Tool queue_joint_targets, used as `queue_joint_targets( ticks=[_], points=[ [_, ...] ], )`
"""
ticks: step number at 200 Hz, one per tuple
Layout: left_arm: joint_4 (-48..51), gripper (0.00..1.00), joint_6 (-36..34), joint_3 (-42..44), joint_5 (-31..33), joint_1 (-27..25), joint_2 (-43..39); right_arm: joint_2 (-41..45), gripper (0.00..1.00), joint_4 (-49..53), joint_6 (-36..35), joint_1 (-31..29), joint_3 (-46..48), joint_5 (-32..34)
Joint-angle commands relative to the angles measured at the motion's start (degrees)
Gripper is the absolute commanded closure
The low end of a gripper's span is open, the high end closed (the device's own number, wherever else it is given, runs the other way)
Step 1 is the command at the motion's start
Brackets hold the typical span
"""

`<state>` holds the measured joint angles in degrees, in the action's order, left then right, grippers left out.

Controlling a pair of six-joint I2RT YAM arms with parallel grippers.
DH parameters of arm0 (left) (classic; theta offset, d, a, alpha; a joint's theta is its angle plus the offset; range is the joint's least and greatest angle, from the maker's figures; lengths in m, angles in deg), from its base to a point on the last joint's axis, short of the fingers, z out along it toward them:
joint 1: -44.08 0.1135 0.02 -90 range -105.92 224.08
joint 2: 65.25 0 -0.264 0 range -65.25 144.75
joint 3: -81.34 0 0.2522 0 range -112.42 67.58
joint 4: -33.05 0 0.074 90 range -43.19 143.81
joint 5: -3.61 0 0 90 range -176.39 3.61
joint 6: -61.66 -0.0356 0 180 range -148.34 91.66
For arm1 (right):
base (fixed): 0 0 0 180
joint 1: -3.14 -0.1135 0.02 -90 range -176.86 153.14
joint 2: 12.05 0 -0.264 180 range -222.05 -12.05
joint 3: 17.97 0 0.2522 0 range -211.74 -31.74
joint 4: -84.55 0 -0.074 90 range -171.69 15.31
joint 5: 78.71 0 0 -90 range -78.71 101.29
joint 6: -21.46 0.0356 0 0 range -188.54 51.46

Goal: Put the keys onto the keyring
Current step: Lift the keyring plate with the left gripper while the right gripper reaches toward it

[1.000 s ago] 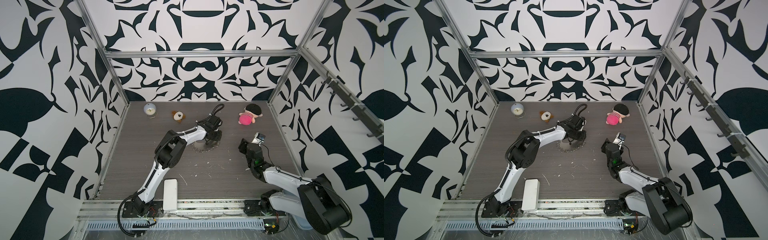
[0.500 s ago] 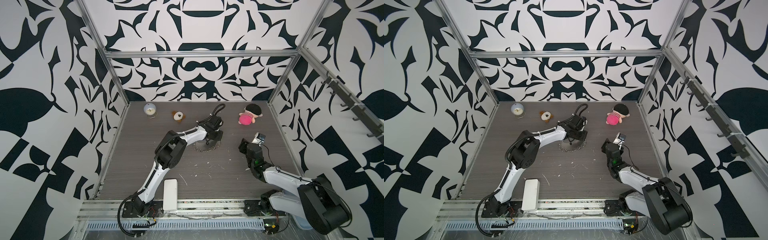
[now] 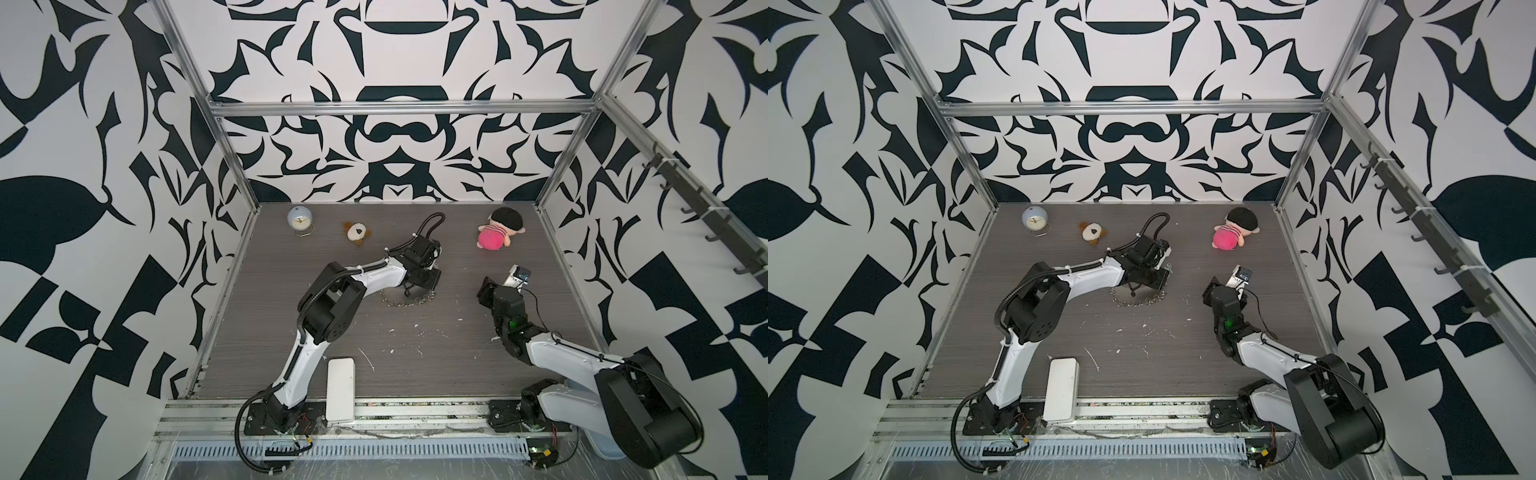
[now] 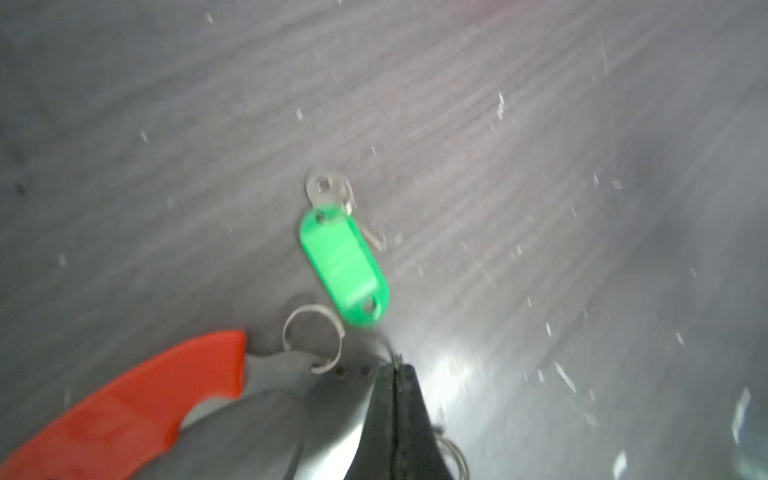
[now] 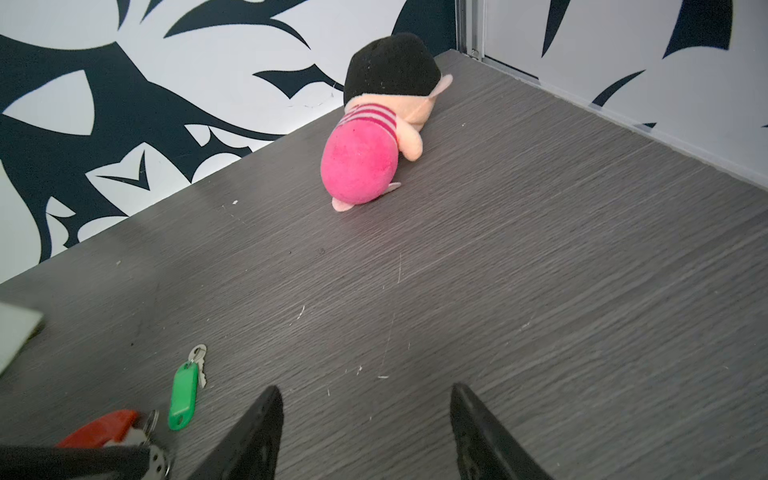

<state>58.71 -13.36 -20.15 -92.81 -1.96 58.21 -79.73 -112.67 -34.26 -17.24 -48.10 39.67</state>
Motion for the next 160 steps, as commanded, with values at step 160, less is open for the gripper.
queue_joint_targets(
  ticks=[160],
  points=[
    [-26.08, 1.0, 0.8, 25.18, -11.68, 2.8, -42.69, 10.24, 0.21, 65.81, -4.17, -0.16, -43.19, -28.37]
  ],
)
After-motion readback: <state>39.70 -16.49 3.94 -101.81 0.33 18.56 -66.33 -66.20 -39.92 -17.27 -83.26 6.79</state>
